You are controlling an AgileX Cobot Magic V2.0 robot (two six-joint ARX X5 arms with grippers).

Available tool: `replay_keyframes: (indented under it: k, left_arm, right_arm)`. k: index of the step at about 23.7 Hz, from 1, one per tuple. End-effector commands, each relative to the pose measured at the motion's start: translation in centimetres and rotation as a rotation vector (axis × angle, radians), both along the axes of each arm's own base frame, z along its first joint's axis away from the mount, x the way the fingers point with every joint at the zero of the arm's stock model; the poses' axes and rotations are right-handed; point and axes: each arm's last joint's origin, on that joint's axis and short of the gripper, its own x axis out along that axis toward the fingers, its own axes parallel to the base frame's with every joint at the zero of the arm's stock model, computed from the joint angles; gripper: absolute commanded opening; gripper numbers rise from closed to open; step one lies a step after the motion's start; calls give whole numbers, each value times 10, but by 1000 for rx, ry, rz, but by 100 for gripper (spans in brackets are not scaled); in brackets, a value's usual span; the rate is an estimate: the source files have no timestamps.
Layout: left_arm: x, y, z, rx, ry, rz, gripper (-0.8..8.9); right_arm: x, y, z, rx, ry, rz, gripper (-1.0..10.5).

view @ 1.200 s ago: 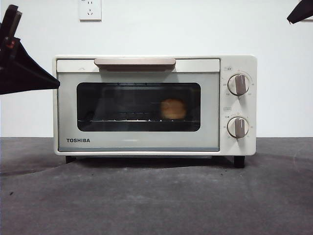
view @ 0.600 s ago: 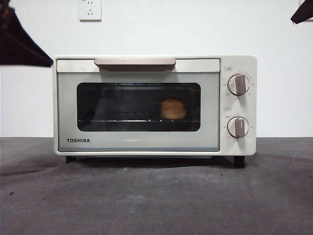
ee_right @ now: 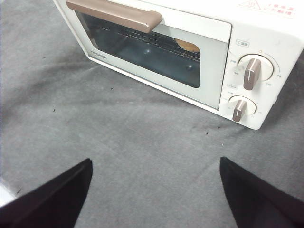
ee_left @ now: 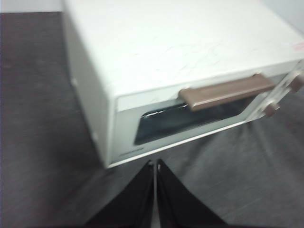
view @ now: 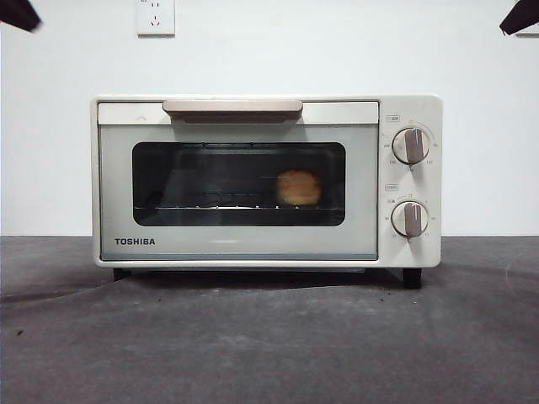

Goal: The left arm flap open the oven, the right arm pick bread and place it into oven, the left arm flap close the oven

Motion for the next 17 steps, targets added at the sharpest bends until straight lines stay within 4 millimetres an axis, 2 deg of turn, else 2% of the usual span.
replay_keyframes:
  k: [1, 5, 10, 11, 15, 17]
  left_arm:
    - [-9, 1, 9, 60, -33, -11, 17]
    - [-20, 3, 11, 61, -32, -15, 17]
    - [-25, 4, 11, 62, -27, -16, 19]
    - [-25, 4, 11, 62, -26, -15, 19]
    - [-25, 4, 10, 62, -23, -15, 19]
    - [-25, 4, 10, 60, -23, -15, 19]
  right_arm:
    - [0, 1, 6, 9, -27, -1, 427]
    - [0, 1, 7, 5, -31, -11, 427]
    - [0, 1, 7, 6, -32, -11, 412]
    - [0, 1, 7, 7, -33, -11, 375]
    - [0, 1, 7, 7, -35, -10, 17]
    - [0, 1, 7, 4, -40, -7, 8]
